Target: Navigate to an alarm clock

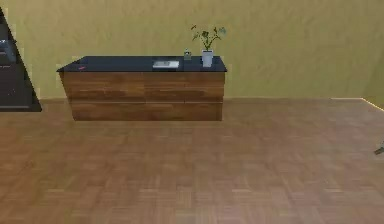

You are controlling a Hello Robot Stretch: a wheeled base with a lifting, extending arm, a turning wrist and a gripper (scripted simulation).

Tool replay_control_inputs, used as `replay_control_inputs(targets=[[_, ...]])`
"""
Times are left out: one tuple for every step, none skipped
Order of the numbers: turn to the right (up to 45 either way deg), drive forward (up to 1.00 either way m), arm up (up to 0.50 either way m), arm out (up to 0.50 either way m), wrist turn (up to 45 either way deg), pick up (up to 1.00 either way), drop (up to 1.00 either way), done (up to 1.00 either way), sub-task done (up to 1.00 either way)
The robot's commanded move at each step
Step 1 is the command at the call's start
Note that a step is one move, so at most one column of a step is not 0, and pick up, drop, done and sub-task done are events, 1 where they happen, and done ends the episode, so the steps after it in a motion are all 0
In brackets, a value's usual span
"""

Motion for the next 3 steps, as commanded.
replay_control_inputs(targets=[[-45.0, 0.00, 0.00, 0.00, 0.0, 0.00, 0.00, 0.00, 0.00], [-9.0, 0.00, 0.00, 0.00, 0.0, 0.00, 0.00, 0.00, 0.00], [0.0, 1.00, 0.00, 0.00, 0.0, 0.00, 0.00, 0.00, 0.00]])
